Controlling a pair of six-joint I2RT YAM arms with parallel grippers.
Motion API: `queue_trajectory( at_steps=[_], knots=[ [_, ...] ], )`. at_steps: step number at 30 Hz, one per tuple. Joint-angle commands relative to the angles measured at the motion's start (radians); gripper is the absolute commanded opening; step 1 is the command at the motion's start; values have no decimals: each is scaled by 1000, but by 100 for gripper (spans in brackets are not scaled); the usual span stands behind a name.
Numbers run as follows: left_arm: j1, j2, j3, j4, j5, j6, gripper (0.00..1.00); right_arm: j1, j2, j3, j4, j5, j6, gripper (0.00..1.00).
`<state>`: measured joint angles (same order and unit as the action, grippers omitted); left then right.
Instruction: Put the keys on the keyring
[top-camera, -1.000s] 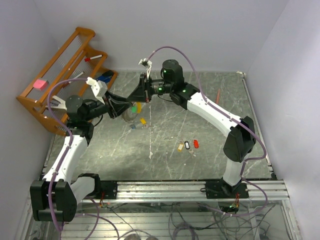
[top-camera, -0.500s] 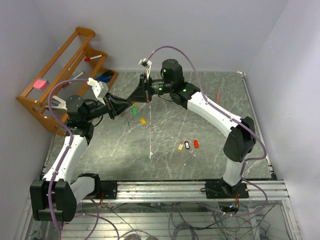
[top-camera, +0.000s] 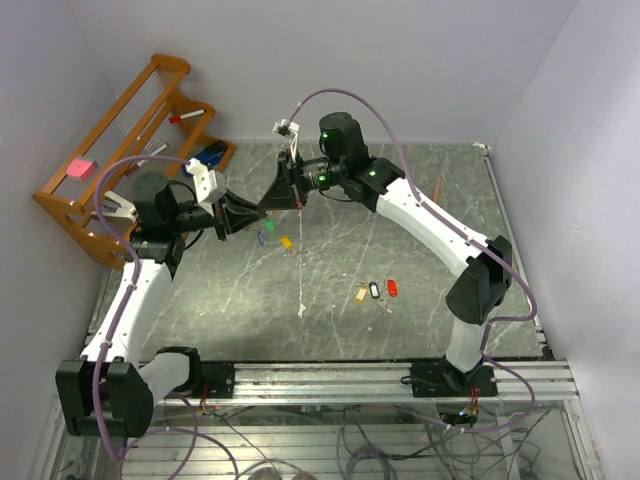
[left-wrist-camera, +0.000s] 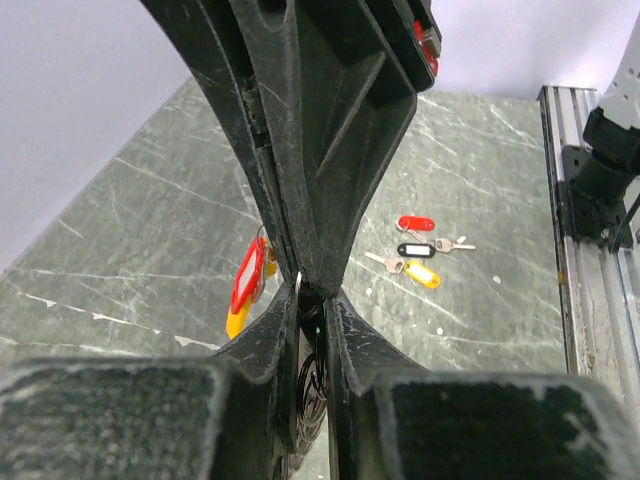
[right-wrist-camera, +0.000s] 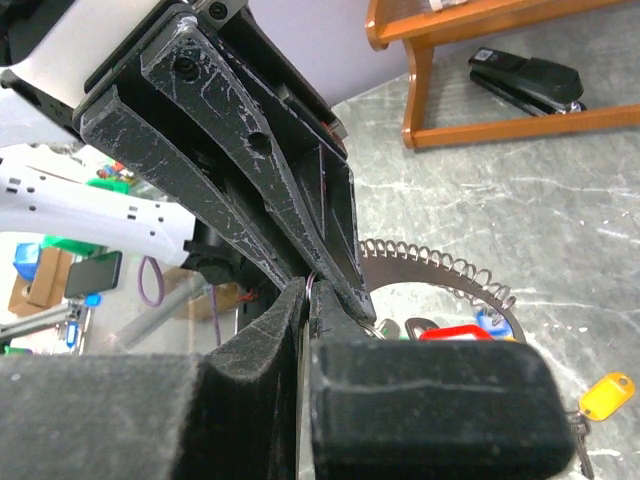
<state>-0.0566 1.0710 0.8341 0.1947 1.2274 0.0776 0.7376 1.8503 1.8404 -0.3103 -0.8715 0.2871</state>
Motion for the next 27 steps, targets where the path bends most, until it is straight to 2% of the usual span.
queue_trajectory(
  at_steps=[1,5,11,17,27],
  knots=[
    [-25,18,40,-266,128,238,15,5,16,80,-19,13,-46,0],
    [-26,38,69,-359,126,320,15,6,43,152,-142,23,-111,0],
    [-44,56,82,-398,122,347,15,8,99,311,-364,61,-215,0],
    [-103,78,115,-563,86,490,15,12,163,462,-565,109,-299,0],
    [-163,129,157,-722,27,634,16,24,179,468,-678,218,-355,0]
  ],
)
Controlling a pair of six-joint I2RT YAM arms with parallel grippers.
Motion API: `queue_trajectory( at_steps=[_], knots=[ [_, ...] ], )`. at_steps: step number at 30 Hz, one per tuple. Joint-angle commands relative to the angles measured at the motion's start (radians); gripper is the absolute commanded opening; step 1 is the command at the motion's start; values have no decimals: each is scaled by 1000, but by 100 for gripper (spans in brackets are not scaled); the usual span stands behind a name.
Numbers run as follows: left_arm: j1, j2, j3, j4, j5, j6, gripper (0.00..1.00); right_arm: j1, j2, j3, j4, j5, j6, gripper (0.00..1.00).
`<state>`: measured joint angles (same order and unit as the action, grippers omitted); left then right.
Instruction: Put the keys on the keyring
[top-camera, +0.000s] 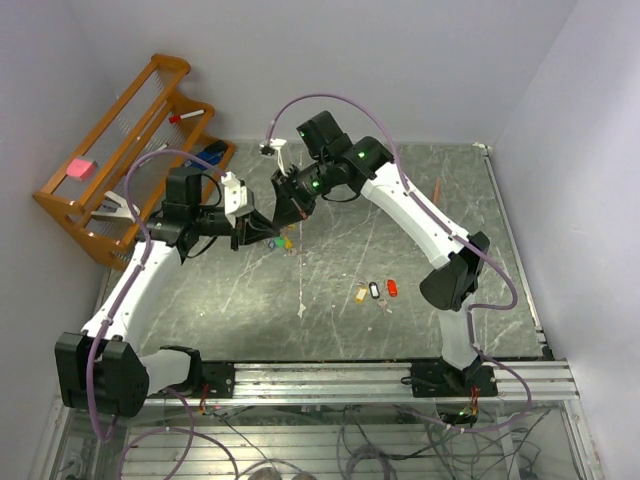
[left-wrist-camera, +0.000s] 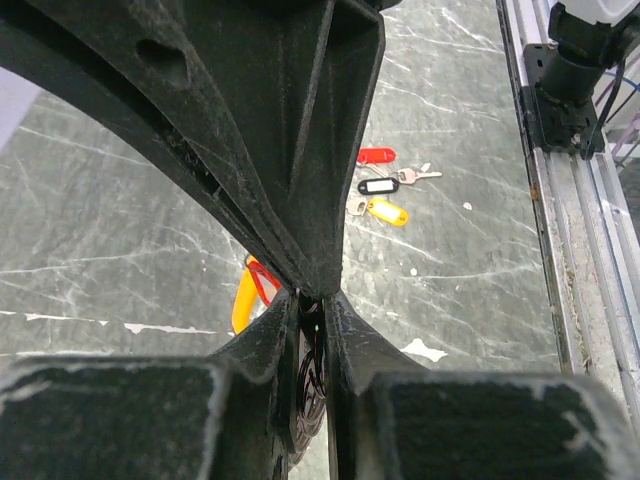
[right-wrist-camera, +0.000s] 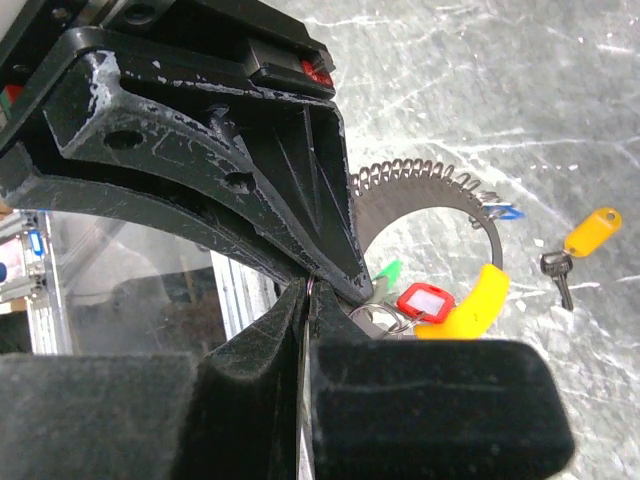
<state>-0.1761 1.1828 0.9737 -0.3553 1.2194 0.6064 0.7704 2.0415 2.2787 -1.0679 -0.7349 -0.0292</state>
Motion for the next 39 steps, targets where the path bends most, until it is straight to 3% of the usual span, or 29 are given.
queue_trajectory(
  at_steps=[1,7,16,23,25,30,32,39],
  knots=[
    [-48,25,22,-188,31,116,15,-8,-13,26,69,91,-40,0],
    [-68,57,44,-222,3,156,17,-5,-16,-1,36,133,-51,0],
    [-94,123,79,-411,-37,337,17,-3,-59,-78,9,149,-68,0],
    [-102,154,114,-536,-51,453,12,-14,-82,-112,-1,142,-81,0],
    [-103,156,122,-550,-52,466,7,-14,-84,-116,-1,131,-80,0],
    [-103,152,133,-544,-23,426,7,-30,-129,-170,71,102,-59,0],
    [-103,149,131,-531,-15,400,7,-49,-170,-220,139,98,-38,12],
    [-102,144,134,-477,55,291,7,-191,-329,-395,407,-39,63,30]
  ],
)
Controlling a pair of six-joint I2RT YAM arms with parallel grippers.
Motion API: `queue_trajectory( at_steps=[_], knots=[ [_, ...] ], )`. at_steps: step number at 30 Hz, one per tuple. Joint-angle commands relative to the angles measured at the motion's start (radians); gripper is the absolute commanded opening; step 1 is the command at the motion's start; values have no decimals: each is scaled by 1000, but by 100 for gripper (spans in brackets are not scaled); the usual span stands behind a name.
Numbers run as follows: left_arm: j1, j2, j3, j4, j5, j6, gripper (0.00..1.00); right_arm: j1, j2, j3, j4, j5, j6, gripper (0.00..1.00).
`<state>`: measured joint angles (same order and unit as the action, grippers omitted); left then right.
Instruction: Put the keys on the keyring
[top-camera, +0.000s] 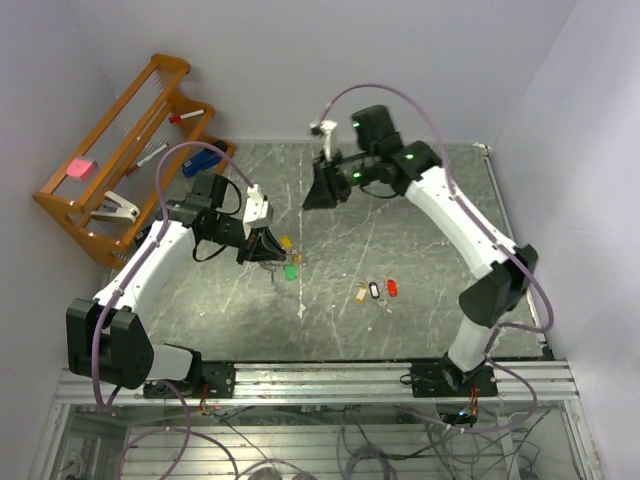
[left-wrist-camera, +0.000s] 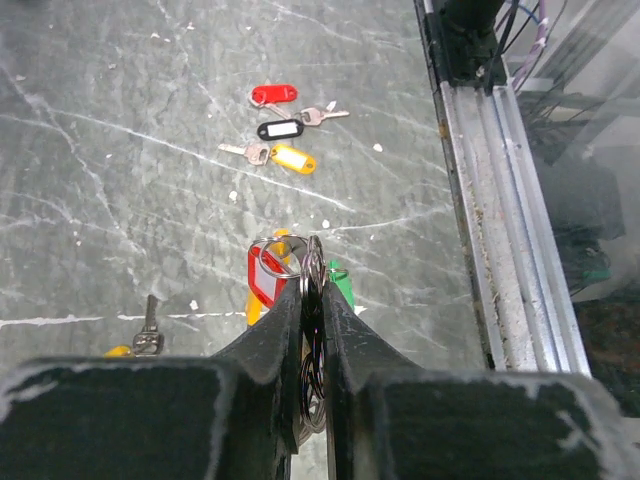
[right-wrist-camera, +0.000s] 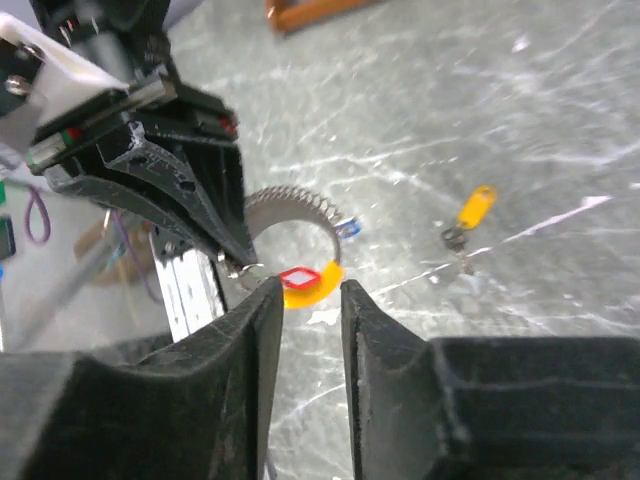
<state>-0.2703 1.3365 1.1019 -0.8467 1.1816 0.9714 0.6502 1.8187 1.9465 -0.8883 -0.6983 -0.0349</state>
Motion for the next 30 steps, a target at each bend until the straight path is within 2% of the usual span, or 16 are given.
queue_trajectory(
  at_steps=[1,3,6,10,12,16,18,20,24,28,30],
  knots=[
    [-9,-10,12,20,102,-88,7,-88,-131,-104,271,-76,85,35],
    [-9,-10,25,42,129,-131,7,-121,-181,-177,358,-61,117,48],
    [-9,-10,43,111,168,-256,7,-135,-240,-275,418,-4,102,74],
    [-9,-11,54,233,257,-452,7,-138,-276,-395,500,3,97,83],
    [-9,-8,68,252,286,-499,7,-143,-285,-431,540,-14,111,84],
    [-9,-7,97,185,275,-451,7,-166,-281,-472,617,-73,173,83],
    [-9,-15,94,153,218,-399,7,-179,-264,-474,598,-59,172,81],
    [-8,-28,70,138,82,-329,7,-180,-244,-476,563,-5,167,79],
    [-7,-95,-60,379,-240,-458,7,-181,-215,-529,554,31,174,73],
    [-6,-217,-212,634,-403,-492,7,-180,-208,-573,567,42,196,69],
    [-7,-272,-267,707,-445,-476,7,-181,-207,-586,574,40,203,67]
  ],
)
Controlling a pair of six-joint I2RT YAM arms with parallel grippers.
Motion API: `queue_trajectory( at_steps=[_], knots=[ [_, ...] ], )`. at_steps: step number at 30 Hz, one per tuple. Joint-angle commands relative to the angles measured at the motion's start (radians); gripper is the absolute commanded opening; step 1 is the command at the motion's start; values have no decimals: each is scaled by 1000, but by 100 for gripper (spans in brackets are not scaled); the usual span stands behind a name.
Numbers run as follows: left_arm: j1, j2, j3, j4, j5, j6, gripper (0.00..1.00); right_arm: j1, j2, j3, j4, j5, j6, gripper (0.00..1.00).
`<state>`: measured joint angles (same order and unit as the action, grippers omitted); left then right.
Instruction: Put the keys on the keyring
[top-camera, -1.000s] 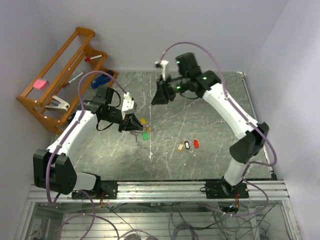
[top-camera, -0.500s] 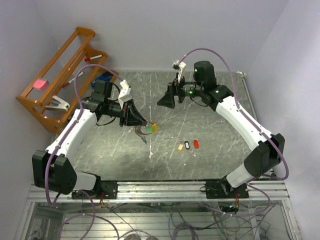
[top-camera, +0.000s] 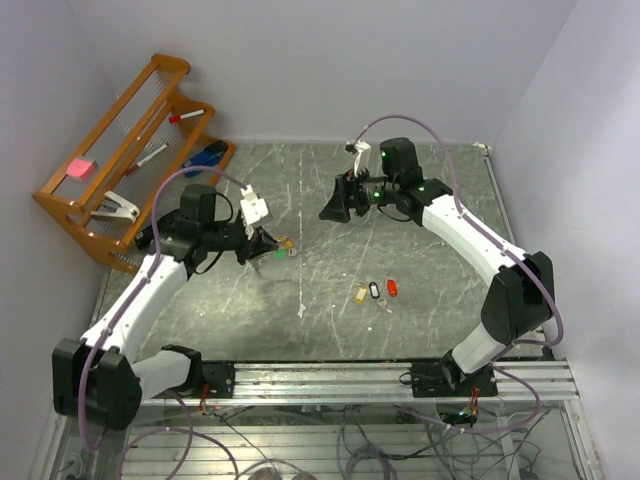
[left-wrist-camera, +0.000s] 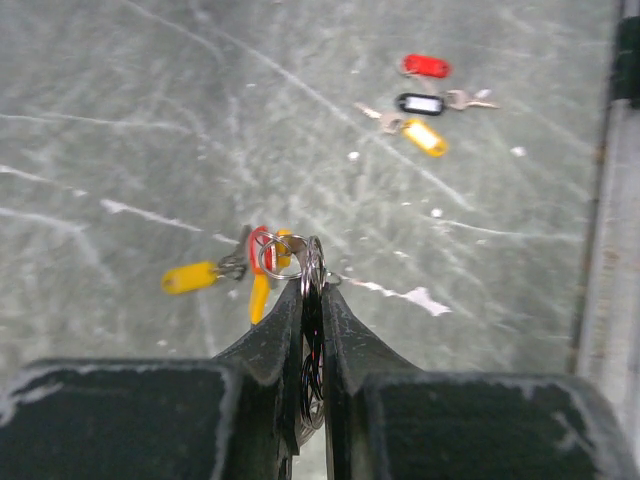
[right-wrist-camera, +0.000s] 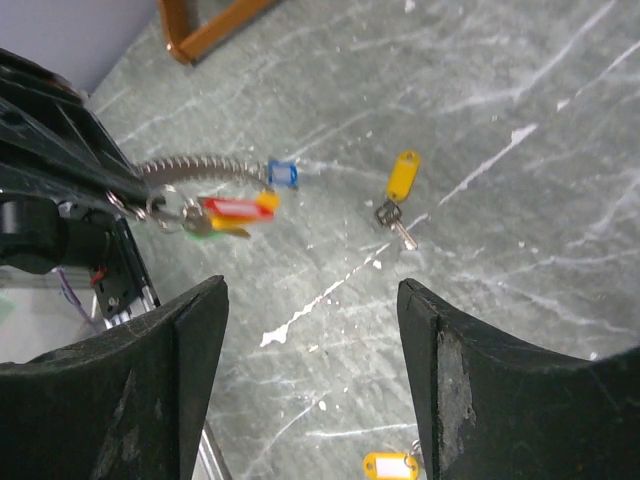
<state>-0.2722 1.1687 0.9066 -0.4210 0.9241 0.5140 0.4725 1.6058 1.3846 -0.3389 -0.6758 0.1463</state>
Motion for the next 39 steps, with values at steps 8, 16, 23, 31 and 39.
queue_trajectory(
  at_steps=[8,16,23,31,39],
  knots=[
    [-5,-232,-208,389,-238,240,7,-2,45,-28,26,0,30,58],
    [-5,-302,-312,497,-248,499,7,-3,59,-8,8,-4,26,58],
    [-5,-414,-426,637,-170,619,7,-3,64,-12,12,-10,30,58],
    [-5,-514,-558,842,-138,703,7,-3,69,-14,12,-15,31,57],
    [-5,-514,-656,1103,-140,677,7,-3,72,-10,0,-7,21,58]
  ],
)
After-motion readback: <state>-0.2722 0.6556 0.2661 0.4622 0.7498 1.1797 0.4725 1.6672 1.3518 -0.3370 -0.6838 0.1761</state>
